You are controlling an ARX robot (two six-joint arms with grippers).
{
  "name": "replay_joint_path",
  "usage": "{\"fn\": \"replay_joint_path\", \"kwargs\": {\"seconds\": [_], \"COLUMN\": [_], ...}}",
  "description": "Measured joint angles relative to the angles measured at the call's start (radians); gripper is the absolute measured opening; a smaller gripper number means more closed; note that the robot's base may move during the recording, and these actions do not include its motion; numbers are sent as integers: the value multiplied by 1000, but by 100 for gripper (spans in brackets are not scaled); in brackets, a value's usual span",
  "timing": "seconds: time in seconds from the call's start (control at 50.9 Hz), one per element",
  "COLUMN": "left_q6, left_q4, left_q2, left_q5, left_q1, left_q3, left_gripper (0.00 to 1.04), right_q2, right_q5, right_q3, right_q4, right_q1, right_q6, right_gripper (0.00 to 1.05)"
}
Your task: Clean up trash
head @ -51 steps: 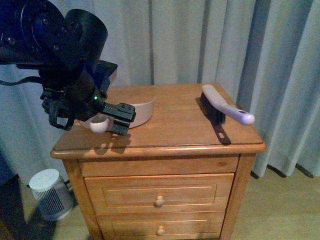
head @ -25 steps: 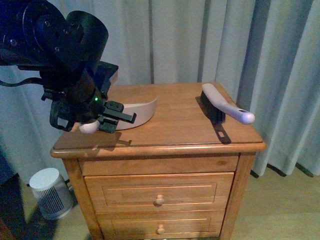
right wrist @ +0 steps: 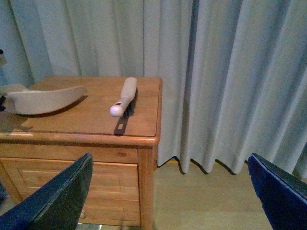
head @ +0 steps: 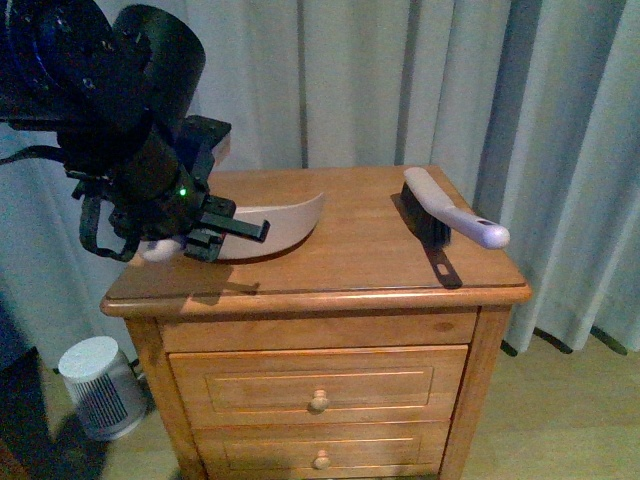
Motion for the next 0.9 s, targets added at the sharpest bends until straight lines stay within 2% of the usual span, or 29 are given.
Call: {"fn": "replay_joint_path", "kwargs": {"seconds": [0.216, 0.374, 0.629, 0.904], "left_q6": [4, 38, 181, 242], "left_q4": [76, 211, 471, 472], "left_q2": [-176, -349, -793, -1160], "left_q5": [14, -5, 75, 149], "left_q1": [35, 56, 106, 241], "left_q3": [-81, -201, -562, -754], "left_gripper": [27, 27, 26, 26], "right_q2": [0, 0, 0, 0], "right_q5": [0, 0, 0, 0], "right_q3": [0, 0, 0, 0], "right_q4": [0, 0, 0, 0], "right_q1": [0, 0, 0, 0], "right_q6": [0, 0, 0, 0], "right_gripper": [97, 97, 97, 97]}}
